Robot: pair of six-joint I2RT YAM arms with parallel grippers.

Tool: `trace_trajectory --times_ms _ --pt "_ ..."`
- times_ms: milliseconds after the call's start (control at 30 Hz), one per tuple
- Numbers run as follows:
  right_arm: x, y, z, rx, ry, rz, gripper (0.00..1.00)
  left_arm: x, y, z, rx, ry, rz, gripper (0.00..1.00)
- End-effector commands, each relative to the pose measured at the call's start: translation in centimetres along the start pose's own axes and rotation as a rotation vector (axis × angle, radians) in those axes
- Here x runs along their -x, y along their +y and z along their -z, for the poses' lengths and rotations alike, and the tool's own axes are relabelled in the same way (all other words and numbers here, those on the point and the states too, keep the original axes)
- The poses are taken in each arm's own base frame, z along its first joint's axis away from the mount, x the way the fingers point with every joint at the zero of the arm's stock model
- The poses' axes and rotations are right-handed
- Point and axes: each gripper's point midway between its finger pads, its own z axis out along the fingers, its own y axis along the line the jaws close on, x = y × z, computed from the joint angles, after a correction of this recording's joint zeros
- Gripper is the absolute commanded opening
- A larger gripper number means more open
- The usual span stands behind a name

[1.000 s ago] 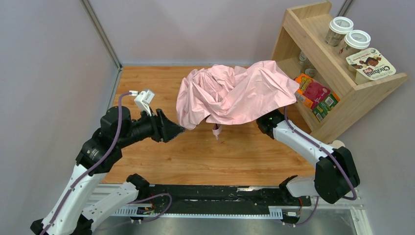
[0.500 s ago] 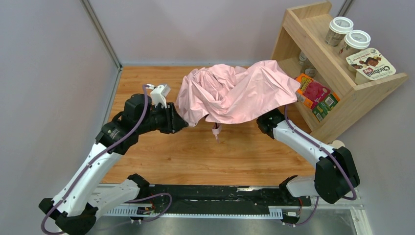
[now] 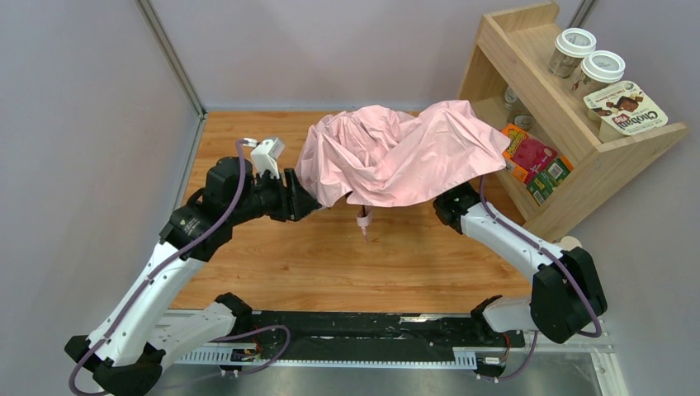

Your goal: Put away the umbrella

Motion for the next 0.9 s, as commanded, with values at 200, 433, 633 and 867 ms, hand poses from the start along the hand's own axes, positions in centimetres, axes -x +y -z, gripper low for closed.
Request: trace_trajectory --times_ms 200,433,633,867 --pt "4.8 4.0 0.1 0.105 -0.120 0.150 0.00 1.6 0.2 -0.3 0.039 -0.030 -0.034 0.09" --pt "5.1 2.1 2.7 0.097 -0.111 0.156 0.00 3.5 0.5 8.0 0.104 -0.126 -0.453 0.00" --pt "4.6 3.5 3.0 0.198 -0.055 0.174 0.00 1.7 -2.3 9.9 -0.083 -0.095 -0.587 0.00" --pt "3.7 4.2 3.3 0.245 0.013 0.179 0.00 -0.1 -3.8 10.4 -0.211 -0.035 -0.638 0.00"
